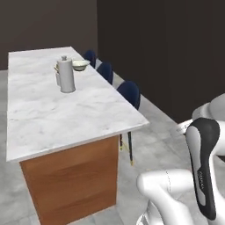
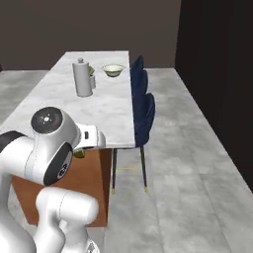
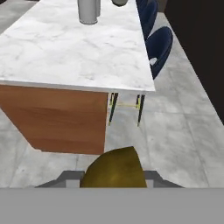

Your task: Retrieve the apple and kiwi from the fridge and place them into the bowl on the dining table.

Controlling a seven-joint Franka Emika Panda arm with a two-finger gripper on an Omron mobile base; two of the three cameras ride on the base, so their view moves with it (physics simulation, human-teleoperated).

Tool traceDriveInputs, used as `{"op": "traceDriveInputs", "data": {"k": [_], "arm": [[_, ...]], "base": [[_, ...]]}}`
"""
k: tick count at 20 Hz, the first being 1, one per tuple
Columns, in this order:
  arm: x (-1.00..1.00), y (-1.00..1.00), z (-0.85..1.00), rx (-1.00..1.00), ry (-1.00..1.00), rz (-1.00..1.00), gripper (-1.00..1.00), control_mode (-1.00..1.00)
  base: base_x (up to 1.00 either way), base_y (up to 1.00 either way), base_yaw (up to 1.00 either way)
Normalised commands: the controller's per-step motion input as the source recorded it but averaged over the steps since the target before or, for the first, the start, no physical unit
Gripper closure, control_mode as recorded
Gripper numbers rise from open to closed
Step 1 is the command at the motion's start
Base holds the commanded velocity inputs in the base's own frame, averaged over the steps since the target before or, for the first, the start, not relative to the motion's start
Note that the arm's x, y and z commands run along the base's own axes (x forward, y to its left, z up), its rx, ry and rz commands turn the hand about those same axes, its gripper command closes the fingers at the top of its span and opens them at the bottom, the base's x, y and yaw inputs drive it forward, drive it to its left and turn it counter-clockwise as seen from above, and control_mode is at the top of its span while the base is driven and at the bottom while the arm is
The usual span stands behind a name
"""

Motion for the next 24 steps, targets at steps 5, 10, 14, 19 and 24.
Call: {"op": "traceDriveInputs", "data": {"k": [5, 10, 14, 19, 24], "arm": [[0.00, 0.00, 0.00, 0.00, 0.00, 0.00, 1.00, 1.00], [0.00, 0.00, 0.00, 0.00, 0.00, 0.00, 1.00, 1.00], [0.00, 0.00, 0.00, 0.00, 0.00, 0.00, 1.00, 1.00], [0.00, 0.00, 0.00, 0.00, 0.00, 0.00, 1.00, 1.00], [0.00, 0.00, 0.00, 0.00, 0.00, 0.00, 1.00, 1.00]], "base": [[0.79, -1.00, 0.00], [0.94, -1.00, 0.00], [0.99, -0.92, 0.00], [1.00, -0.59, 0.01], [1.00, -0.06, 0.15]]}}
